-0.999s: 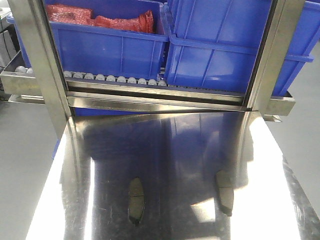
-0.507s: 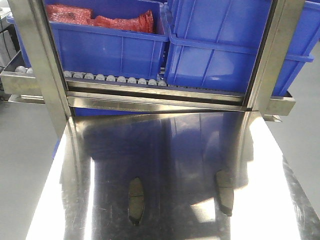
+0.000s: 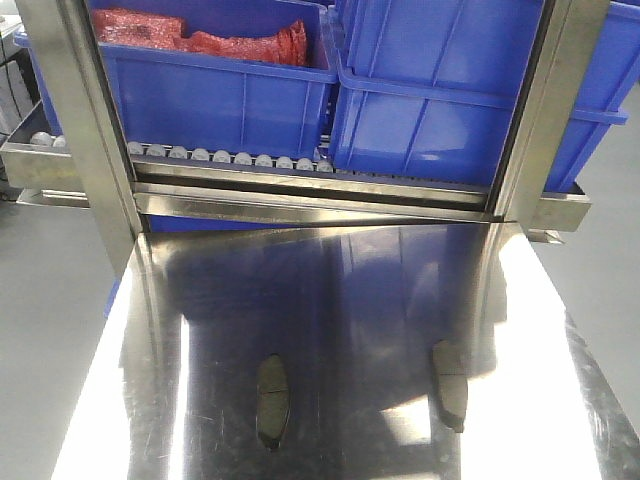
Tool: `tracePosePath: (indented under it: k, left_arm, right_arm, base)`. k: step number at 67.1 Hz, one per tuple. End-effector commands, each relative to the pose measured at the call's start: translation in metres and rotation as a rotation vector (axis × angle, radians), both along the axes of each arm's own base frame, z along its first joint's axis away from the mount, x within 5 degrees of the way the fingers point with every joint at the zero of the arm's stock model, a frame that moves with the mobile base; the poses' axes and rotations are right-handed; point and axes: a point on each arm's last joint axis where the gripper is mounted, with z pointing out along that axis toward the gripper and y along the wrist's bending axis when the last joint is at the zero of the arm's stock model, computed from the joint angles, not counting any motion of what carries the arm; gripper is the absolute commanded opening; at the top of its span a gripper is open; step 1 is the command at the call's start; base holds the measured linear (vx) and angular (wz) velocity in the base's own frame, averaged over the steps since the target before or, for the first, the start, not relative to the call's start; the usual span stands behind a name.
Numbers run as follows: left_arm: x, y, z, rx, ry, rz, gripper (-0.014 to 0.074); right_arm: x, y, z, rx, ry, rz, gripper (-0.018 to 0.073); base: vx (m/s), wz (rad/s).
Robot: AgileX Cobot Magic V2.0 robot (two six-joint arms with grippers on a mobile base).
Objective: Move and align brake pads A on conveyor
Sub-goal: 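Lift the brake pad off the table with the right gripper, then turn the base away from the table holding both pads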
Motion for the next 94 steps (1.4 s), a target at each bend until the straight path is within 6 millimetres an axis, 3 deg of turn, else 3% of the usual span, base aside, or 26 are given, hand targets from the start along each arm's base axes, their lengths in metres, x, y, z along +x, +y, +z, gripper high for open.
tracePosePath:
  k: [1,94]
  left_arm:
    - [0.0021,-0.0012,0.0145,-0.027,-0.094,-0.008,-0.0006]
    - [0.0021,-0.0012,0.0145,-0.027,-0.094,-0.008,-0.0006]
  right_arm:
    - [0.0034,-0.0003,0.0174,-0.002,-0.122,-0.003,-0.0007]
    - [0.0034,-0.0003,0.0173,-0.002,-0.121,-0.003,-0.0007]
  base:
    - [0.00,0.00]
    - [-0.03,0.08]
